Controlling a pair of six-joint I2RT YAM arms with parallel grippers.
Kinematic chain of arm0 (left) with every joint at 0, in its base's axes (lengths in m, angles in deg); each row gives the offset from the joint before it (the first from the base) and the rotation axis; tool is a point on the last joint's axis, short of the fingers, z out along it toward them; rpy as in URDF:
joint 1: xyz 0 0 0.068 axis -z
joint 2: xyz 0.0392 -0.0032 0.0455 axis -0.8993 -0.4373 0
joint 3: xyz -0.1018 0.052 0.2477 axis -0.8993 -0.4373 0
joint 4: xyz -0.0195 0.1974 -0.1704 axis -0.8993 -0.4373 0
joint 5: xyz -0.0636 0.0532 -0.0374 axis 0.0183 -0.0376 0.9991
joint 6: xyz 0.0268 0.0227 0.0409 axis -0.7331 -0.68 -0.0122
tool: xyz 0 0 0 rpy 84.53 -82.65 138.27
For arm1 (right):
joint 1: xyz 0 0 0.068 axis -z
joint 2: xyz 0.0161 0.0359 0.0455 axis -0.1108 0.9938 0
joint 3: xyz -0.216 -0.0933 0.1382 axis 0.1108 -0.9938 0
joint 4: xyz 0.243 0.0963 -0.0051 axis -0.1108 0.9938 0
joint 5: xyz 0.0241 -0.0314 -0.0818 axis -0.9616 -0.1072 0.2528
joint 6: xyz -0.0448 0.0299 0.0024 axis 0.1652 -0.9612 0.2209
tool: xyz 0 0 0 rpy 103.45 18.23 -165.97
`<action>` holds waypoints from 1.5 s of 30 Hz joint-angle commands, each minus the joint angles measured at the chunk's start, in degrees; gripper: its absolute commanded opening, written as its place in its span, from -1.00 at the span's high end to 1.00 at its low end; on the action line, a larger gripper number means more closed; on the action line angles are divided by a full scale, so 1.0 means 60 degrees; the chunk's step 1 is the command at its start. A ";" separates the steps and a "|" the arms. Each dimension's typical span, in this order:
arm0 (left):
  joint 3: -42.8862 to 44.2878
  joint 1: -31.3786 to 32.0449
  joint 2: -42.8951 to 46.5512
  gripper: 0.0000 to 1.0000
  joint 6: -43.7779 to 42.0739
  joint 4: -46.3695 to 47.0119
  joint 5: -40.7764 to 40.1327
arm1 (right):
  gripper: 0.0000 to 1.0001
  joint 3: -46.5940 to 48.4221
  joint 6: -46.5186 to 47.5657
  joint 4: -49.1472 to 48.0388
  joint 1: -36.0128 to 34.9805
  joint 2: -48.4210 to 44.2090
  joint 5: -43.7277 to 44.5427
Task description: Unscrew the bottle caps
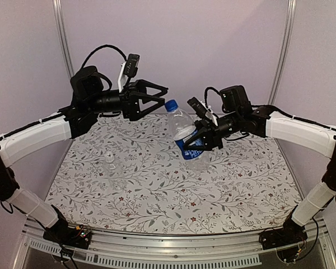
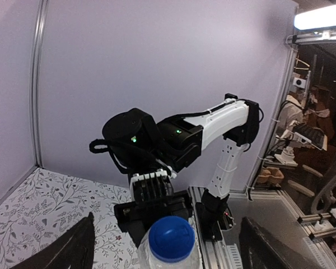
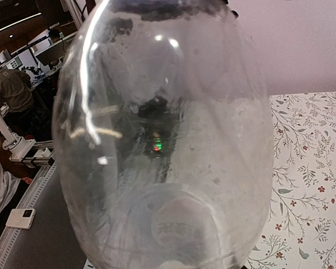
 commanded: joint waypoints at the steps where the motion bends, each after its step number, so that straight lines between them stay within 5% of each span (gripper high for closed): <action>1: 0.0476 -0.0073 -0.0489 -0.72 0.0533 0.0797 0.1280 | 0.37 0.0260 0.0007 0.0086 -0.0004 0.0189 -0.0633; 24: 0.1028 0.0354 -0.1503 -0.28 0.0673 0.0752 0.1781 | 0.36 0.0295 -0.0075 0.0074 -0.0009 0.0353 -0.0555; 39: 0.1061 0.0410 -0.1523 0.49 0.0484 0.0351 0.1686 | 0.37 0.0251 -0.0101 0.0100 -0.0006 0.0267 0.0023; 45: 0.0774 0.0506 -0.0875 0.81 0.0475 -0.0529 -0.0581 | 0.39 0.0283 -0.0350 0.0162 -0.0007 0.0065 0.2570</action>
